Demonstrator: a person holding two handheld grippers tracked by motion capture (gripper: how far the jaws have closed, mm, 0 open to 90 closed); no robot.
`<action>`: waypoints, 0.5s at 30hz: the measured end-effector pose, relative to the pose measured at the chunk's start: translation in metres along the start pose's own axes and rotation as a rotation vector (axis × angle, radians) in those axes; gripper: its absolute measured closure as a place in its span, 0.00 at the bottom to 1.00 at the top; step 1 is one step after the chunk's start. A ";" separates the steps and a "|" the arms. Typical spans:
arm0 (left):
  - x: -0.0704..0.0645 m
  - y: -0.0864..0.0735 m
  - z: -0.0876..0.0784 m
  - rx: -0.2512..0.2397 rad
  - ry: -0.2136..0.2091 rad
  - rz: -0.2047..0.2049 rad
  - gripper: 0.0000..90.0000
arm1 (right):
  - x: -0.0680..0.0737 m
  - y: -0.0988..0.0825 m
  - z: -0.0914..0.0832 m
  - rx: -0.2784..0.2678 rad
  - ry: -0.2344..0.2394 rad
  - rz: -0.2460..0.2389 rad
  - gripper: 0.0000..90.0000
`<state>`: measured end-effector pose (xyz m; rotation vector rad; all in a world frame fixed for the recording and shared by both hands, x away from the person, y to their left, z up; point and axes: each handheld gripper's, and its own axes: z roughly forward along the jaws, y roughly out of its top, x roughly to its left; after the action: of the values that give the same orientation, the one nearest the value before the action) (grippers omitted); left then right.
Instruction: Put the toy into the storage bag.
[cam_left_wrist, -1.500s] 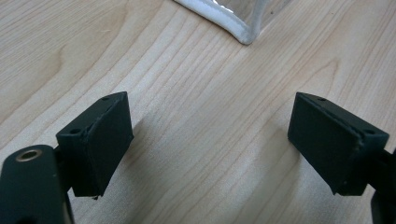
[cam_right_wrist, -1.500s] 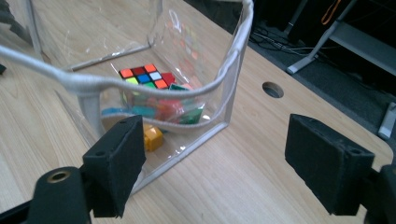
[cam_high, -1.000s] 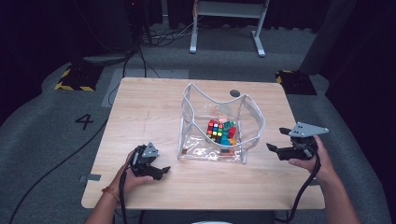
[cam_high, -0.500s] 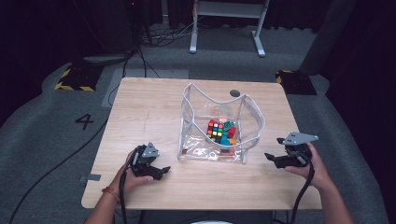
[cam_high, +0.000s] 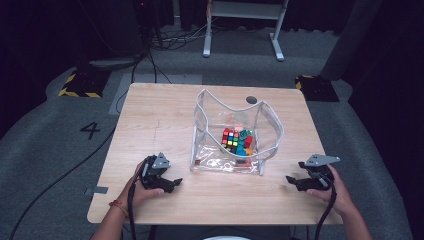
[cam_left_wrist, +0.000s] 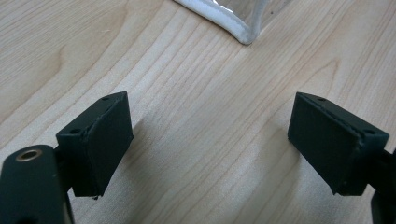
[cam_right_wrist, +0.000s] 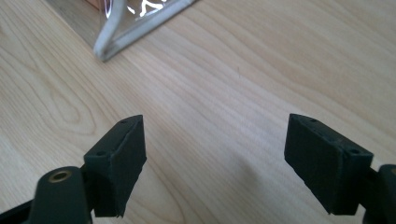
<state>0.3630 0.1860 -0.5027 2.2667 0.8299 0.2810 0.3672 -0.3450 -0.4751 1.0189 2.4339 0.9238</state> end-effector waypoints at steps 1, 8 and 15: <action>0.000 0.000 0.000 0.000 0.000 0.000 0.16 | 0.000 0.000 0.000 0.000 0.000 0.000 0.23; 0.000 0.000 0.000 0.000 -0.002 -0.002 0.16 | -0.004 -0.025 0.001 -0.012 0.000 0.041 0.23; 0.000 0.000 0.000 0.000 0.000 0.000 0.16 | -0.006 -0.040 -0.001 -0.068 -0.019 0.087 0.22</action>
<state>0.3630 0.1860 -0.5027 2.2663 0.8301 0.2805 0.3509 -0.3711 -0.5016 1.1111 2.3426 1.0136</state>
